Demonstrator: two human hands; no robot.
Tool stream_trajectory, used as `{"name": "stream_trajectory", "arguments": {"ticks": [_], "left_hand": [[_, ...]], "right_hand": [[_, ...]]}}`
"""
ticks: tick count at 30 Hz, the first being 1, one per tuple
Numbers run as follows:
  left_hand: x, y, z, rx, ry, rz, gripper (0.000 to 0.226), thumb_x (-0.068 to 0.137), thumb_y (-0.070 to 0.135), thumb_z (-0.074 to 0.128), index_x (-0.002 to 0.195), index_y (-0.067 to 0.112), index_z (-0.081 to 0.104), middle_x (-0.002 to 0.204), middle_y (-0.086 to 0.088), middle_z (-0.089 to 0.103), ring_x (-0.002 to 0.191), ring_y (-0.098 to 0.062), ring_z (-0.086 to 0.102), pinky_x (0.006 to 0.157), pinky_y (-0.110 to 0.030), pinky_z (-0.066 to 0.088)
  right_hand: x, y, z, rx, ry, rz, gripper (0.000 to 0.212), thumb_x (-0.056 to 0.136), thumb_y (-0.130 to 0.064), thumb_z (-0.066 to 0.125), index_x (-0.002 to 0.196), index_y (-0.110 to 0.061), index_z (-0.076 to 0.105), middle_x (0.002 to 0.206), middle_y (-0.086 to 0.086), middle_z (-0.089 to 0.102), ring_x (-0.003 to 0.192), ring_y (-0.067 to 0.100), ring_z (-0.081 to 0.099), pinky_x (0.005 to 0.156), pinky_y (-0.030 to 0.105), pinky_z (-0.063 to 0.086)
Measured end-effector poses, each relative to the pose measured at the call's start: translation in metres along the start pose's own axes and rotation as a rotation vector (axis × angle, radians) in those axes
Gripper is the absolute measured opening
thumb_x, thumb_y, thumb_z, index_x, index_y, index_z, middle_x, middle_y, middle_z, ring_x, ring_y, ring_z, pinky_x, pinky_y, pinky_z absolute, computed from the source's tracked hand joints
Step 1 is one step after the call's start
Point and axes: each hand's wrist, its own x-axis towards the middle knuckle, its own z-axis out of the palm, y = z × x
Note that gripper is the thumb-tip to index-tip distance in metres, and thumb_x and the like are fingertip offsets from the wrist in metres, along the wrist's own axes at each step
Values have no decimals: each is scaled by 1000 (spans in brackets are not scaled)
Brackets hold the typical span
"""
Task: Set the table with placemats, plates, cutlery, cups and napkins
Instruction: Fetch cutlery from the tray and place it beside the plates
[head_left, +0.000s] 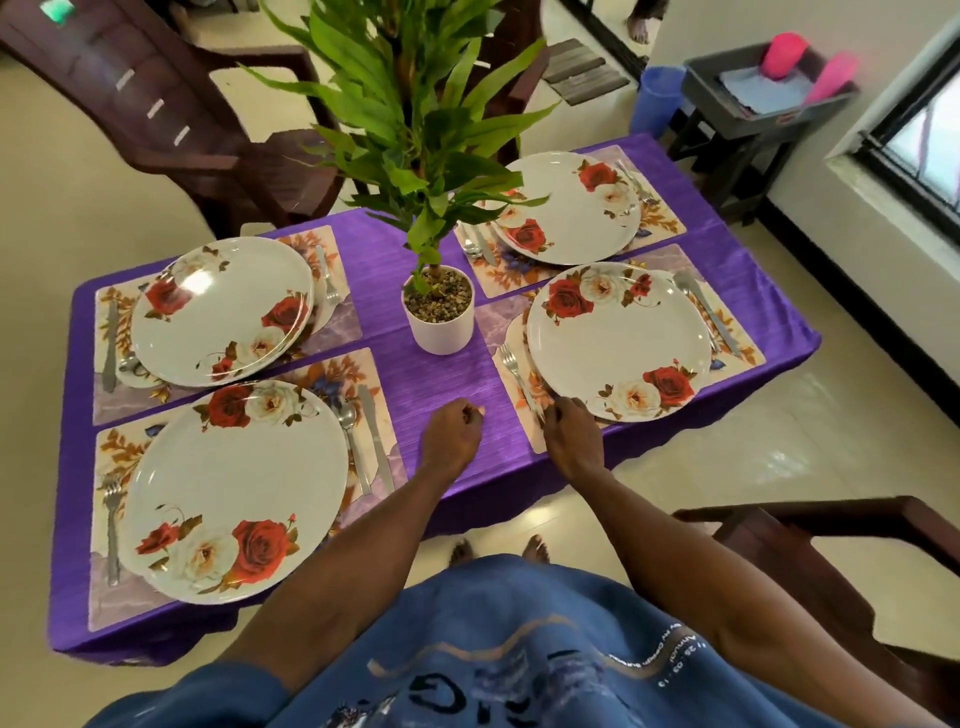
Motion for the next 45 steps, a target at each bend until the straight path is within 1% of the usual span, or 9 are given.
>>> {"name": "stream_trajectory", "arguments": {"ticks": [4, 7, 15, 19, 23, 27, 32, 39, 45], "left_hand": [[5, 35, 15, 8, -17, 109, 24, 100, 32, 51, 83, 17, 61, 79, 1, 62, 73, -16, 59, 64, -34, 51], [11, 68, 30, 34, -30, 219, 22, 99, 26, 50, 88, 12, 62, 86, -4, 64, 75, -17, 56, 62, -31, 40], [25, 161, 100, -48, -39, 412, 22, 97, 24, 58, 100, 8, 71, 93, -10, 73, 84, -27, 66, 69, -24, 39], [41, 225, 164, -8, -106, 474, 21, 97, 26, 56, 98, 10, 71, 92, -8, 74, 83, -27, 66, 69, -26, 41], [49, 291, 230, 20, -192, 499, 17, 94, 24, 57, 96, 13, 70, 93, -5, 74, 85, -28, 66, 70, -32, 48], [51, 333, 272, 72, -225, 501, 19, 95, 21, 55, 100, 10, 70, 99, -9, 72, 88, -29, 65, 70, -29, 41], [61, 354, 296, 109, -278, 487, 21, 96, 20, 52, 104, 9, 67, 103, -8, 70, 91, -26, 63, 75, -31, 45], [85, 372, 319, 151, -289, 623, 23, 99, 20, 48, 114, 10, 62, 116, -9, 60, 90, -26, 63, 66, -33, 48], [104, 397, 341, 121, -262, 700, 20, 97, 14, 52, 112, 7, 63, 113, -12, 62, 92, -28, 63, 72, -36, 54]], "right_hand": [[1, 8, -15, -13, 60, 11, 28, 102, -39, 40, 108, -16, 56, 101, -2, 61, 82, 11, 62, 66, 26, 52], [6, 19, -32, -20, 142, 55, 25, 103, -32, 36, 107, -14, 52, 101, 6, 63, 84, 26, 62, 72, 44, 53], [46, 83, -98, 55, 296, 186, 18, 101, -31, 32, 108, -22, 46, 101, 8, 67, 83, 34, 67, 74, 50, 56], [74, 135, -156, 69, 329, 234, 28, 101, -35, 38, 115, -13, 49, 102, 14, 68, 88, 40, 66, 74, 43, 52], [93, 196, -220, 108, 414, 318, 19, 100, -24, 38, 109, -14, 51, 100, 15, 68, 89, 39, 65, 69, 36, 43], [103, 239, -271, 96, 430, 410, 22, 100, -23, 38, 108, -8, 53, 98, 15, 66, 86, 36, 62, 68, 32, 35], [124, 279, -287, 67, 421, 488, 19, 102, -20, 37, 104, -9, 53, 95, 14, 66, 81, 35, 61, 66, 33, 41], [138, 292, -293, -22, 391, 498, 26, 101, -14, 42, 123, -5, 52, 116, 16, 62, 90, 33, 62, 67, 30, 40], [168, 310, -308, -74, 379, 520, 30, 95, -7, 41, 124, -4, 50, 122, 19, 56, 93, 41, 61, 76, 40, 50]]}}
